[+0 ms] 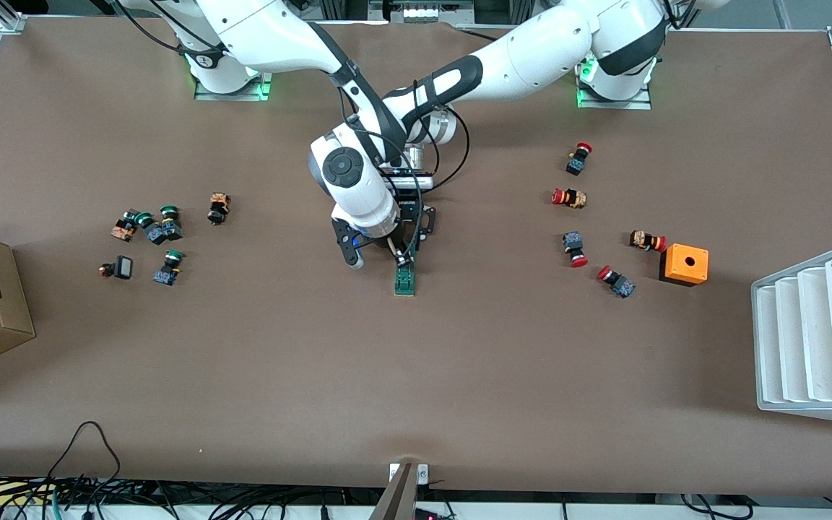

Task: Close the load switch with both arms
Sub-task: 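Close the right gripper on the white switch lever, then flip the white lever upward with the right gripper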

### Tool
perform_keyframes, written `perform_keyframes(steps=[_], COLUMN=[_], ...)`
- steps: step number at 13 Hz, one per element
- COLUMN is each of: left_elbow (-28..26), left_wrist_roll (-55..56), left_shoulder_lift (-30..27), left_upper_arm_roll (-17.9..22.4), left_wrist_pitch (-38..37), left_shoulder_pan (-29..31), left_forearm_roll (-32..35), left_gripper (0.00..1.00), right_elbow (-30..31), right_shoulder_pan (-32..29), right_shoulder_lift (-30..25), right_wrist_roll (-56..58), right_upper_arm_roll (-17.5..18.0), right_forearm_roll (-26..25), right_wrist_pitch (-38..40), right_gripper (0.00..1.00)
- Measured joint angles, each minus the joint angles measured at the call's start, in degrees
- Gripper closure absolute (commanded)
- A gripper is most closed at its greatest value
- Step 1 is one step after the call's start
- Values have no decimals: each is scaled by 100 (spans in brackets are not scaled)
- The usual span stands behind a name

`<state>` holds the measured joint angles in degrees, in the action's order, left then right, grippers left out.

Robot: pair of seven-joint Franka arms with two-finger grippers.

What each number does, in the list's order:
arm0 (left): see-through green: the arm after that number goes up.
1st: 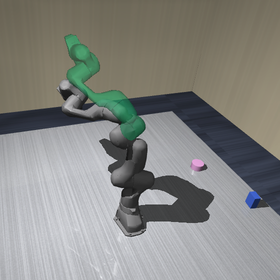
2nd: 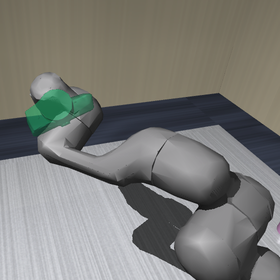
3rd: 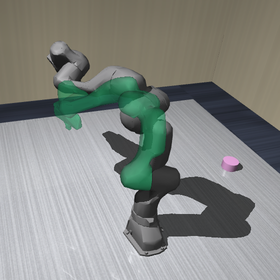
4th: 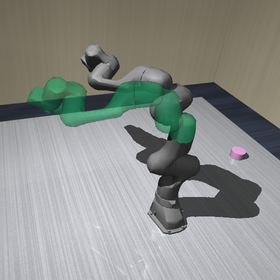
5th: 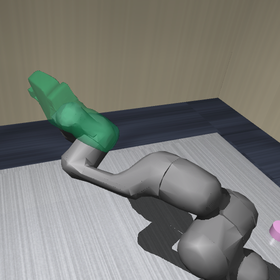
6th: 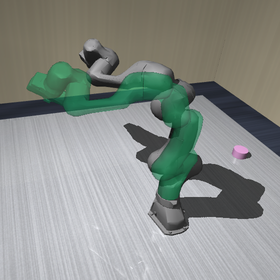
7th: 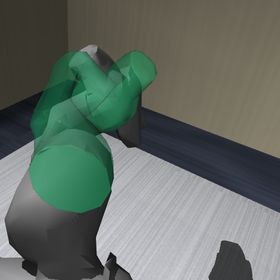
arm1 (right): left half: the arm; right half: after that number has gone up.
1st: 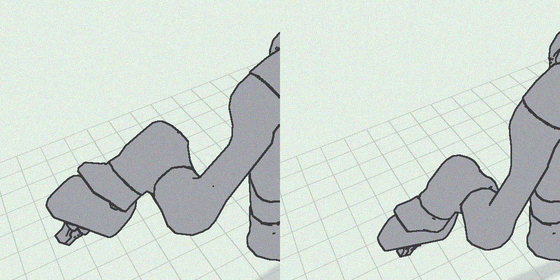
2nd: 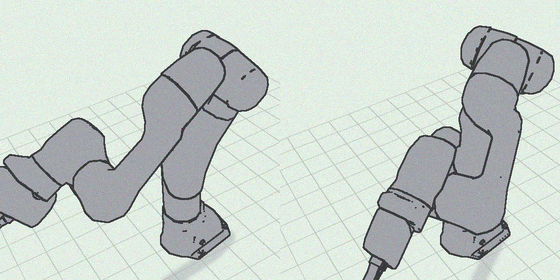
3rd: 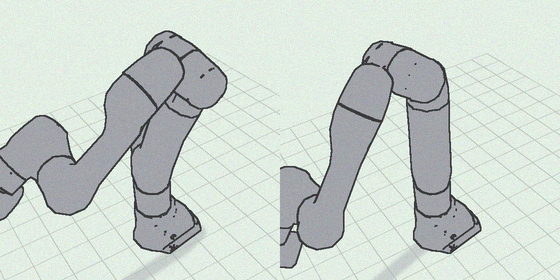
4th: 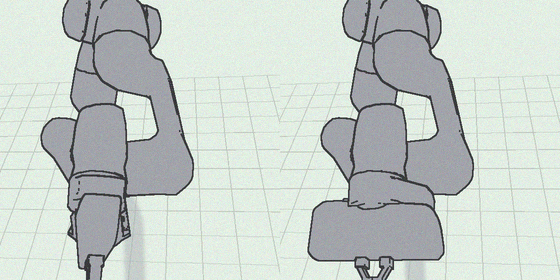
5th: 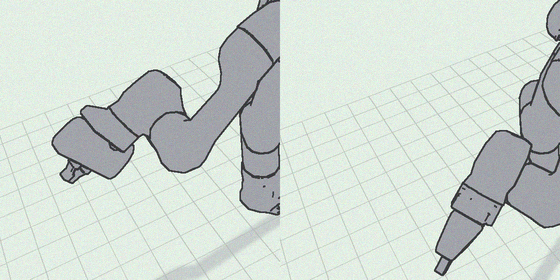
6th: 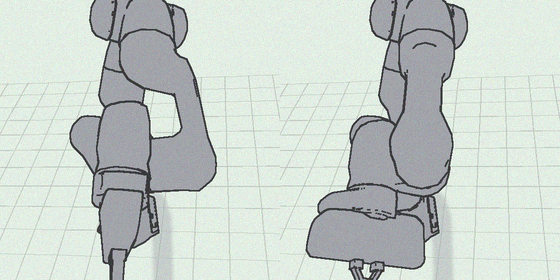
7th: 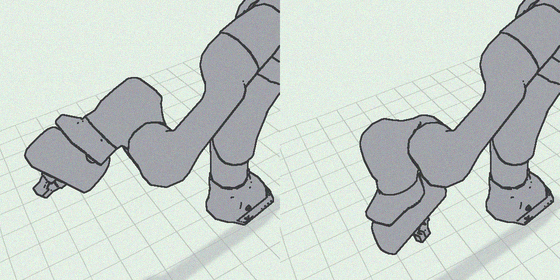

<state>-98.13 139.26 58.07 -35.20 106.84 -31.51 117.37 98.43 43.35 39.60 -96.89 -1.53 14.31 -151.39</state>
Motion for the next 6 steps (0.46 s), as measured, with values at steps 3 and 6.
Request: perform_keyframes(steps=[3,6], left_elbow=[1,2], left_wrist_roll=[2,2], left_shoulder_lift=[1,1], left_upper_arm_roll=[0,0], left_wrist_pitch=[-1,-2], left_shoulder_pan=[0,0], left_forearm_roll=[0,0], left_gripper=[82,82], right_elbow=[-1,-70], right_shoulder_pan=[-6,-26], right_shoulder_lift=[-41,-130], right_wrist_roll=[-41,-42], right_upper_arm_roll=[-6,-18], right_forearm_roll=[0,0], right_wrist_pitch=[41,198], right_gripper=[72,74])
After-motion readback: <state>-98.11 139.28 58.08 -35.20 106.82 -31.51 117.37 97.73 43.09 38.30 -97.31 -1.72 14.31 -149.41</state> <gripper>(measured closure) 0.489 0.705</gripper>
